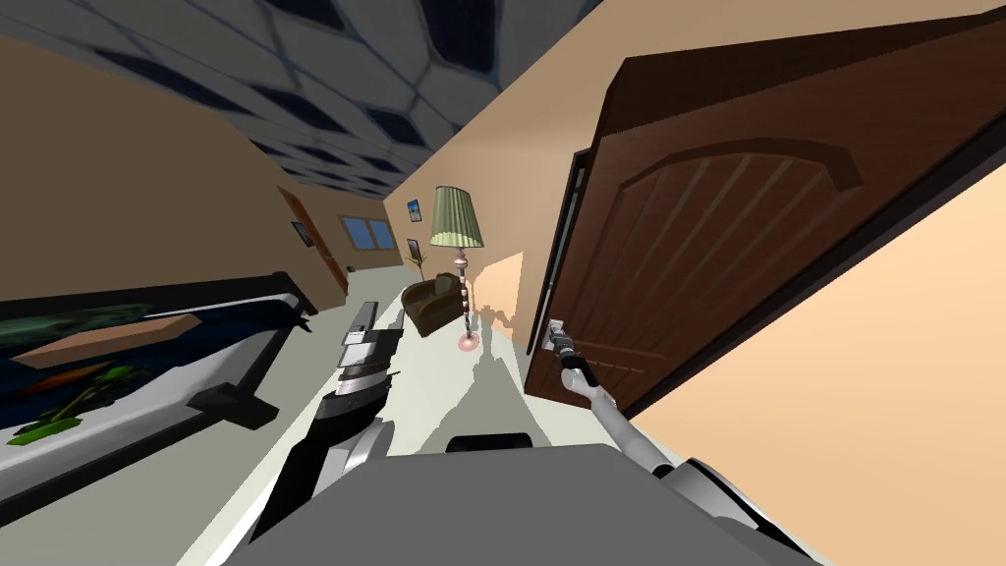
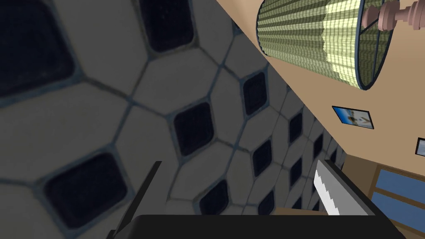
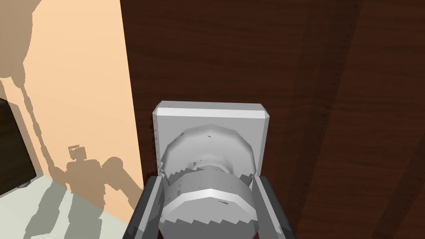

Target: Pull the door open

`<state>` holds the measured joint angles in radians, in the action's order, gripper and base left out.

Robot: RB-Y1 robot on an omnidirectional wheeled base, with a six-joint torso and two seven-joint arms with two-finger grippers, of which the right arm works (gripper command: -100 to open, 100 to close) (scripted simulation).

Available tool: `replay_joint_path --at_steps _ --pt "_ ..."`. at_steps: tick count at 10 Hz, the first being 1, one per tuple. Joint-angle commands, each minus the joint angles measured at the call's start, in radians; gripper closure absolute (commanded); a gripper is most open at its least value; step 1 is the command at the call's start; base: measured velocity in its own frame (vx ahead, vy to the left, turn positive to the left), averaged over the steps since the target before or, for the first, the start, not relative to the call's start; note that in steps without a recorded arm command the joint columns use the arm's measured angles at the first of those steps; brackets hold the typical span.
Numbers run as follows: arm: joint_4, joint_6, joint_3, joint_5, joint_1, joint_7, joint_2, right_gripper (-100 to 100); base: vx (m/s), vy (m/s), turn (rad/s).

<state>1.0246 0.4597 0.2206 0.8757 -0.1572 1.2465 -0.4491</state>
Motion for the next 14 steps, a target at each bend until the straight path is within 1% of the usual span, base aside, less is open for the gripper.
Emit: replay_joint_path --at_steps 1,4,5,6,7,8,14 --pt "0.011 0.003 0.023 -0.003 0.008 0.018 -0.011 100 -0.215 -0.056 0.094" --pt "0.034 0.008 0.062 -0.007 0.02 0.052 -0.038 100 -0.224 -0.078 0.107" --pt "0.039 0.009 0.07 -0.007 0.022 0.059 -0.044 100 -0.226 -0.086 0.087" --pt "0.031 0.008 0.064 -0.007 0.018 0.053 -0.04 100 -0.103 -0.031 0.031" --pt "0.041 0.013 0.087 -0.01 0.026 0.072 -0.054 100 -0.117 -0.046 0.091" --pt "0.044 0.014 0.092 -0.01 0.028 0.076 -0.058 100 -0.176 -0.082 0.099" --pt "0.088 0.038 0.166 -0.017 0.051 0.14 -0.12 100 -0.194 -0.074 0.101"
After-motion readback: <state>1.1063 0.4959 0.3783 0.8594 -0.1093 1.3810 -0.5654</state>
